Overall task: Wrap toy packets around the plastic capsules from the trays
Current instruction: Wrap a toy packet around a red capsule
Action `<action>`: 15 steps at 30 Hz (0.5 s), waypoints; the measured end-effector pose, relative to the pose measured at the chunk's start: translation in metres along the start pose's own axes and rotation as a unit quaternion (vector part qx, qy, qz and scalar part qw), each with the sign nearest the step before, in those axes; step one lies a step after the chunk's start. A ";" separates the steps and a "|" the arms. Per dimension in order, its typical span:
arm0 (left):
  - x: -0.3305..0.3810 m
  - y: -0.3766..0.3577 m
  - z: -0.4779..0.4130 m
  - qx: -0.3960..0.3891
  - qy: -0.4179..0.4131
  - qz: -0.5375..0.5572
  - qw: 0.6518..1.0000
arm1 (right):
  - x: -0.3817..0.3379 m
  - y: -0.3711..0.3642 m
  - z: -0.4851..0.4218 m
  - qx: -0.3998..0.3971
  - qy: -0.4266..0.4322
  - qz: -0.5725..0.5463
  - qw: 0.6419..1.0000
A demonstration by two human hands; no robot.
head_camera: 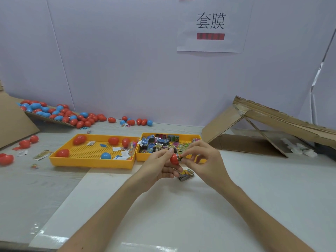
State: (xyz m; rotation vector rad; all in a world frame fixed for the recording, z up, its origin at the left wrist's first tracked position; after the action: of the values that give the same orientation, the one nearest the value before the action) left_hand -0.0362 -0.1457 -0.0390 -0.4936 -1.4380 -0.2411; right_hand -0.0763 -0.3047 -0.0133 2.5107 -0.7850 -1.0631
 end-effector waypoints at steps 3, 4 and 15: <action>0.000 0.000 0.001 0.000 0.003 -0.003 1.000 | 0.000 0.000 0.000 -0.001 0.010 0.014 1.000; -0.001 0.000 0.001 0.000 0.003 -0.002 1.000 | 0.000 0.000 0.001 -0.001 0.013 0.015 1.000; 0.000 0.001 -0.001 0.005 -0.015 -0.019 1.000 | 0.000 -0.002 0.001 0.007 -0.001 0.007 1.000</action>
State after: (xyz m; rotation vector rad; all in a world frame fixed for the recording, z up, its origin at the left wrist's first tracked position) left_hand -0.0353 -0.1450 -0.0394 -0.4646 -1.4773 -0.2580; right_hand -0.0761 -0.3032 -0.0154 2.5130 -0.8110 -1.0588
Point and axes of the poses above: each hand's wrist, its own z-axis away from the middle knuckle, its own y-axis out of the back of the hand, x = y × z, the point moved 4 cm from there along -z, towards the middle knuckle, and after that the axes turned 6 degrees about z, right-handed, at the moved point
